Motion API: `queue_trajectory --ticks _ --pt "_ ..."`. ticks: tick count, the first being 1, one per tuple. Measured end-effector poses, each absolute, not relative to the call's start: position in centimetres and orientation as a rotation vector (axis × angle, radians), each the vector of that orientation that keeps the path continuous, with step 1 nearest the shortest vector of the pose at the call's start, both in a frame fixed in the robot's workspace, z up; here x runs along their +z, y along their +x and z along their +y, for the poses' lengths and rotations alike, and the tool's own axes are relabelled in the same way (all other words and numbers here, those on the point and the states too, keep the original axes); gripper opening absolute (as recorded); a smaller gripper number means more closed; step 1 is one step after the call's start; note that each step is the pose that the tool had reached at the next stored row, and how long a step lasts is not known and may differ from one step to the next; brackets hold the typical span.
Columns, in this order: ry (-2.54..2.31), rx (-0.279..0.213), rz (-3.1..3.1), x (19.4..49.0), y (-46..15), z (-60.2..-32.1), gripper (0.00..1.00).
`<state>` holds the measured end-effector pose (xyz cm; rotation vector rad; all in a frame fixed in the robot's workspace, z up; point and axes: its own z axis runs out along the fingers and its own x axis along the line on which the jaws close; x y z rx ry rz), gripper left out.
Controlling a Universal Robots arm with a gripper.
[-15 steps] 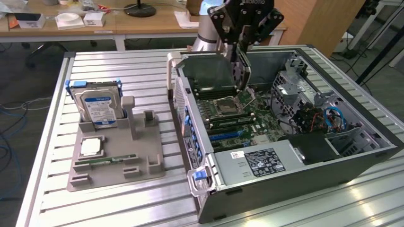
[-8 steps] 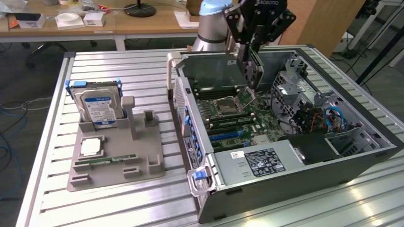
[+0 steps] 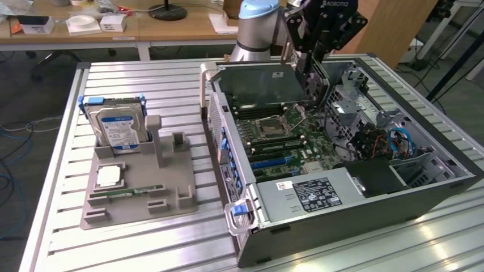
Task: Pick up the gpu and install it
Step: 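Pick up the gpu and move the gpu toward the slot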
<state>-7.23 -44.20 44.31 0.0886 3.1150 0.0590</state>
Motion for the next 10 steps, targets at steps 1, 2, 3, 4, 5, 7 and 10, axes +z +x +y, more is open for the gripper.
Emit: queue_trajectory --ticks 1,2,3,4,5,7,10 --pt "0.087 0.059 3.115 44.3 -7.0 -44.2 0.26" --pt "0.085 0.059 3.115 44.3 -6.8 -44.2 0.26" --pt "0.083 0.059 3.115 44.3 -6.5 -44.2 0.26" --pt "0.082 0.059 3.115 44.3 -6.1 -44.2 0.26" --pt "0.082 0.059 3.115 44.3 -5.9 -44.2 0.26" --pt "0.082 0.059 3.115 44.3 -5.9 -44.2 0.26" --pt "0.082 0.059 3.115 44.3 -5.9 -44.2 0.26"
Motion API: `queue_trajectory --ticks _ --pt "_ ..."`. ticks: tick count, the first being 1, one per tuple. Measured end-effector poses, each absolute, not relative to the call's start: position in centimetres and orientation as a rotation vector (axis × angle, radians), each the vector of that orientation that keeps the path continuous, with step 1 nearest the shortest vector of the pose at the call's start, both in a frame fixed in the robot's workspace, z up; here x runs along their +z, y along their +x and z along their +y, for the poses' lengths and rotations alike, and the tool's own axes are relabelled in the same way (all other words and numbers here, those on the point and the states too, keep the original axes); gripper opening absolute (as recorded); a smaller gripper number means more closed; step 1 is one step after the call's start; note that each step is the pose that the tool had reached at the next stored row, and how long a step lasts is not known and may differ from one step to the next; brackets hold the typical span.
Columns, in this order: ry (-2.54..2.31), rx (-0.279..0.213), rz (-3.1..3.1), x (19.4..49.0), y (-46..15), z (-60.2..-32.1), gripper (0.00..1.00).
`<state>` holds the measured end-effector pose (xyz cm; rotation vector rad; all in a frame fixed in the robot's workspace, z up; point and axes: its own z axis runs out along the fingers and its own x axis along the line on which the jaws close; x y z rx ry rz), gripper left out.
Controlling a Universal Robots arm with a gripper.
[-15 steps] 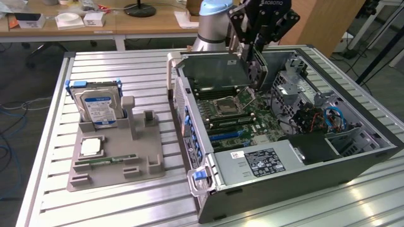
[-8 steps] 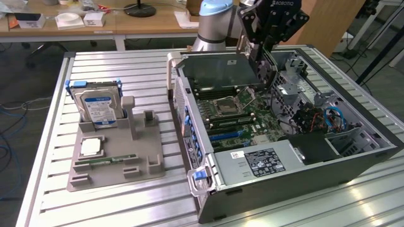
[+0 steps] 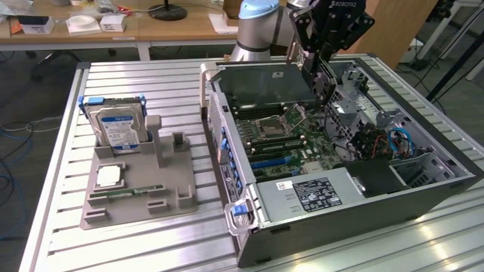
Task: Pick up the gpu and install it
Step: 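Pick up the gpu and move the gpu toward the slot, then insert the gpu into the slot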
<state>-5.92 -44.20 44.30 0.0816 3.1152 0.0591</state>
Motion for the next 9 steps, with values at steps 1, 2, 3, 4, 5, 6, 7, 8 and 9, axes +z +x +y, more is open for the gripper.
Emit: queue_trajectory --ticks 1,2,3,4,5,6,7,8,9 --pt "0.082 0.059 3.115 44.3 -5.92 -44.2 0.26" --pt "0.082 0.059 3.115 44.31 -5.92 -44.2 0.26" --pt "0.082 0.059 3.115 44.3 -5.92 -44.2 0.26" --pt "0.081 0.059 3.115 44.31 -5.92 -44.19 0.26" --pt "0.082 0.059 3.115 44.3 -5.92 -44.19 0.26" --pt "0.082 0.059 3.115 44.3 -5.92 -44.2 0.26" --pt "0.082 0.059 3.115 44.3 -5.92 -44.19 0.26" --pt "0.082 0.059 3.115 44.3 -5.92 -44.2 0.26" --pt "0.082 0.059 3.115 44.3 -5.92 -44.19 0.26"
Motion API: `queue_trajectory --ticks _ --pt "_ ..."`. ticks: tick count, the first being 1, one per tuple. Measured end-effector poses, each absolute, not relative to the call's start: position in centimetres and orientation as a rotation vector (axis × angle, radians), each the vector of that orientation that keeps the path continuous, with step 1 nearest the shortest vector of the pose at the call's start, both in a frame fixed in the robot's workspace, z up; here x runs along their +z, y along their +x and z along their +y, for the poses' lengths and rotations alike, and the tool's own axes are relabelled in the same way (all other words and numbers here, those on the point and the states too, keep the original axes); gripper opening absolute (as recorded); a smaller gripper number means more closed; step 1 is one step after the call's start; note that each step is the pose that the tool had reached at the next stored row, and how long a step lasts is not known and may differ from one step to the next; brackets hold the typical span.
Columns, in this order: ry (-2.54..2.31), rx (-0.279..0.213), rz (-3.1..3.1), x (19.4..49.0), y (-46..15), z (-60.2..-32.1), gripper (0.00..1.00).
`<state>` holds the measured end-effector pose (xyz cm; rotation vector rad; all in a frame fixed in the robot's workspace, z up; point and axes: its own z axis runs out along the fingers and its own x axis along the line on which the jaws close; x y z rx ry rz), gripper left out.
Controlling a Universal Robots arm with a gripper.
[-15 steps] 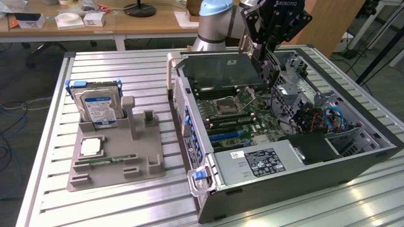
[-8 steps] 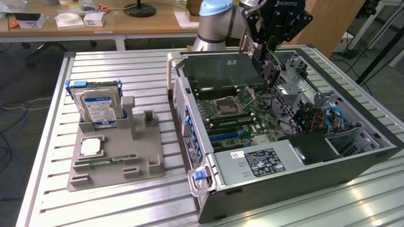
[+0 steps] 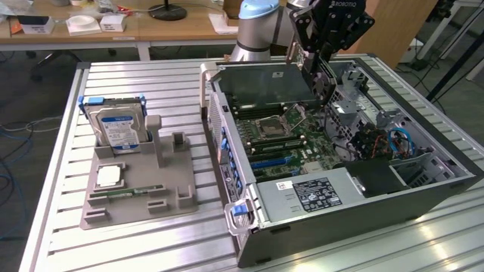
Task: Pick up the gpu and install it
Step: 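Insert the gpu into the slot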
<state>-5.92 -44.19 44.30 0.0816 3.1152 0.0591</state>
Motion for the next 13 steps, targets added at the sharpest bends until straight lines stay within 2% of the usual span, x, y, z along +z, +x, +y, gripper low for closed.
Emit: queue_trajectory --ticks 13 --pt "-0.05 0.061 3.117 44.15 -5.92 -44.19 0.26"
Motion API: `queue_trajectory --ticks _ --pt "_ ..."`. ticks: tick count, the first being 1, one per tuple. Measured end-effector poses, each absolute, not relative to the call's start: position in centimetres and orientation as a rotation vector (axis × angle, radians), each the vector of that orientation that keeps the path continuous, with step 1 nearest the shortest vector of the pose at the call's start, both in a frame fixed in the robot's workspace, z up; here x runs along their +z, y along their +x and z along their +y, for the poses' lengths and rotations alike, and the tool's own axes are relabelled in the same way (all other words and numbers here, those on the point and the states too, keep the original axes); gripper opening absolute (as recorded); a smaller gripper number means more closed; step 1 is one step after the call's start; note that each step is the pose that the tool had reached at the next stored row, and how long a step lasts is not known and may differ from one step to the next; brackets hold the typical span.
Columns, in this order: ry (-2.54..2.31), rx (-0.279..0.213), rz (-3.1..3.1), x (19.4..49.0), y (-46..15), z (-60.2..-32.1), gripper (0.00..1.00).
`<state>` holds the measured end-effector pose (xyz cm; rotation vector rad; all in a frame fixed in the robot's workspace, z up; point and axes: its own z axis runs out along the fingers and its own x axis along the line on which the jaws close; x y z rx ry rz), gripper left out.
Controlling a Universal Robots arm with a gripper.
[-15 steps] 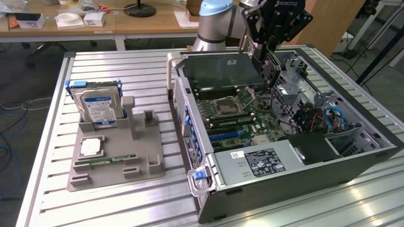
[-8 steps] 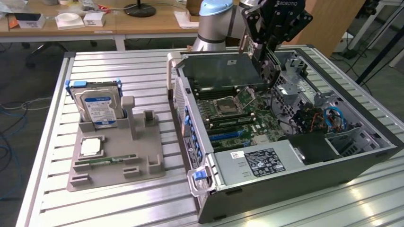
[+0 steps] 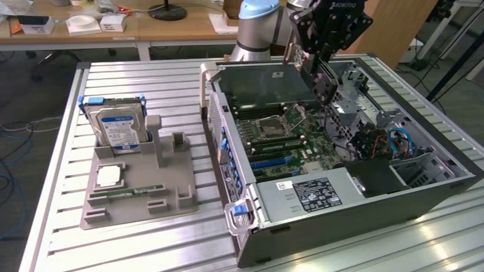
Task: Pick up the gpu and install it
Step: 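Insert the gpu into the slot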
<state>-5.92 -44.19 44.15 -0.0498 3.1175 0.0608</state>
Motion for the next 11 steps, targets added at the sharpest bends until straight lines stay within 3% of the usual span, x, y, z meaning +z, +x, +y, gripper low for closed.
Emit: queue_trajectory --ticks 11 --pt "-0.361 0.064 3.101 43.77 -5.92 -44.19 0.26"
